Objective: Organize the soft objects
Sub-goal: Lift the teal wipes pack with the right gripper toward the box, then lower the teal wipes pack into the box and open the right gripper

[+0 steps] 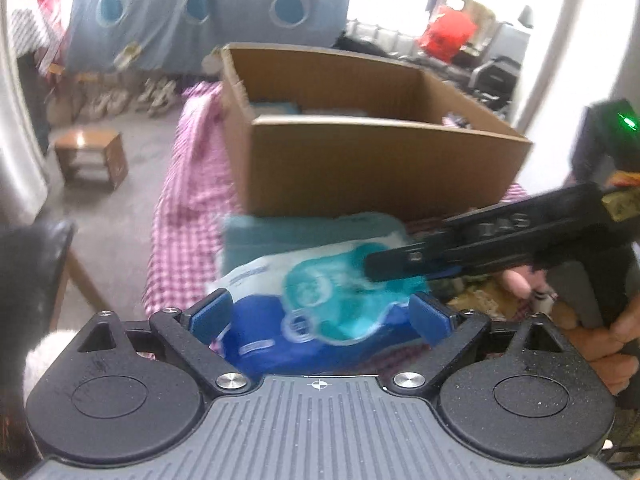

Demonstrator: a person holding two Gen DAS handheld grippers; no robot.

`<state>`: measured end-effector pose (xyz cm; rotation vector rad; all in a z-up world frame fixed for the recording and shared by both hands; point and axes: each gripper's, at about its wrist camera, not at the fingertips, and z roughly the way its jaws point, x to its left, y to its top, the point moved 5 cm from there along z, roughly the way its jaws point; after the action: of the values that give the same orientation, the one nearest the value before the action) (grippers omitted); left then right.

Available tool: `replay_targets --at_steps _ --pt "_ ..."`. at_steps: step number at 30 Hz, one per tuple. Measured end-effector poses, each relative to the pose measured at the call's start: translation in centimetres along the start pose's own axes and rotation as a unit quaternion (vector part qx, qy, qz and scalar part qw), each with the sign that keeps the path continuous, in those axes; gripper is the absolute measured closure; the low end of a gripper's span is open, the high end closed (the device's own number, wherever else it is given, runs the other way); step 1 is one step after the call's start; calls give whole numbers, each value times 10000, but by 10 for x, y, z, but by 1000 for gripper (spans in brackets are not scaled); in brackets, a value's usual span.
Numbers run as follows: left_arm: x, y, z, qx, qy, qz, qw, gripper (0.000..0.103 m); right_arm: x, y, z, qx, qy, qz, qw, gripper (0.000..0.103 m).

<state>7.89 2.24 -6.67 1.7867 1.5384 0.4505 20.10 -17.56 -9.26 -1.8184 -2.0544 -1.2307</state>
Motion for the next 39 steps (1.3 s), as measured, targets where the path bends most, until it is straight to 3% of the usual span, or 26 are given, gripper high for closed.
replay_targets --at_steps 4,13,20,27,39 --pt "22 -6 16 411 -140 -690 9967 9 -3 -1 11 171 -34 105 9998 64" --pt "37 -11 32 778 -612 -1267 9870 7 -5 0 27 376 54 202 9991 63" --pt "26 -8 26 683 -729 -1206 9877 5 -16 -1 30 459 435 532 9966 60" --pt "18 -11 26 552 -709 -1156 9892 4 -10 -2 31 397 460 412 9973 60" --pt "4 11 -11 88 -629 -997 9930 4 16 5 -4 -18 621 142 9980 59"
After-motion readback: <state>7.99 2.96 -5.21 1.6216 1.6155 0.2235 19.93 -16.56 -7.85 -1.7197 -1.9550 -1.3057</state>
